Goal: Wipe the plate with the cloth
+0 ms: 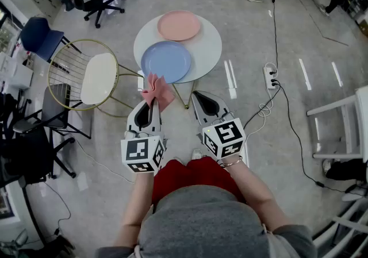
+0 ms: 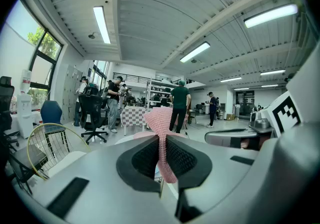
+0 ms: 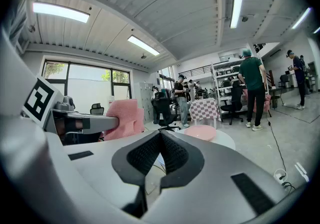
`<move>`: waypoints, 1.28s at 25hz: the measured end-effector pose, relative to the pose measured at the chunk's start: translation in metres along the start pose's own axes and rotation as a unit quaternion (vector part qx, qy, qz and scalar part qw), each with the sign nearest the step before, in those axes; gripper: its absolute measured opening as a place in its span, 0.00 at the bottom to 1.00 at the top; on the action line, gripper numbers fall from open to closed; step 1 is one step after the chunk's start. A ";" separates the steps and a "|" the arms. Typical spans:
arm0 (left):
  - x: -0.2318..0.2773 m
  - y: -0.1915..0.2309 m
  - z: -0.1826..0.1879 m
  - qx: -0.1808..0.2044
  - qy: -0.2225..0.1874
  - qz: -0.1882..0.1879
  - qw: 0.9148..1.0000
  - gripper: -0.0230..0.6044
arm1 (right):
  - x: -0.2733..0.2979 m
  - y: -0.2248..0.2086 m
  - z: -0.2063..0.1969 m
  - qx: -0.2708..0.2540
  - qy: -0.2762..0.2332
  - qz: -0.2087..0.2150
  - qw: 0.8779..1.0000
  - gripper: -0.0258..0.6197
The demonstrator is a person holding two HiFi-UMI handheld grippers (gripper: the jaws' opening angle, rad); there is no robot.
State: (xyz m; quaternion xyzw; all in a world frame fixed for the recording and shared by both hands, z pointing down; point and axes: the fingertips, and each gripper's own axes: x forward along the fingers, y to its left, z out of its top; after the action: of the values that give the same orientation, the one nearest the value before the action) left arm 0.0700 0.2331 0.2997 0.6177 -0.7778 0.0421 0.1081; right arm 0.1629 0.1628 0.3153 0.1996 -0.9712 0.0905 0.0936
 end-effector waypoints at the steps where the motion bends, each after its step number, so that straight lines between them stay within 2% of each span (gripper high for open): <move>1: 0.002 -0.001 0.001 0.001 0.000 0.000 1.000 0.08 | 0.001 0.000 0.001 0.000 -0.001 0.001 1.000 0.08; 14: 0.013 -0.006 0.004 0.001 0.004 0.025 1.000 0.08 | -0.003 -0.018 0.004 0.021 -0.007 0.035 0.999 0.09; 23: 0.058 0.038 0.000 -0.003 0.020 0.026 0.999 0.08 | 0.040 -0.044 0.006 0.033 -0.005 0.004 0.999 0.09; 32: 0.163 0.103 0.006 -0.010 0.047 -0.023 0.999 0.08 | 0.143 -0.088 0.027 0.047 0.011 -0.050 0.998 0.09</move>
State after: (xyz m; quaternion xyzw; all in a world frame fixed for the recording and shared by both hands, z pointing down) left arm -0.0651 0.1007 0.3364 0.6317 -0.7578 0.0609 0.1518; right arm 0.0652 0.0242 0.3331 0.2512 -0.9536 0.1336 0.0990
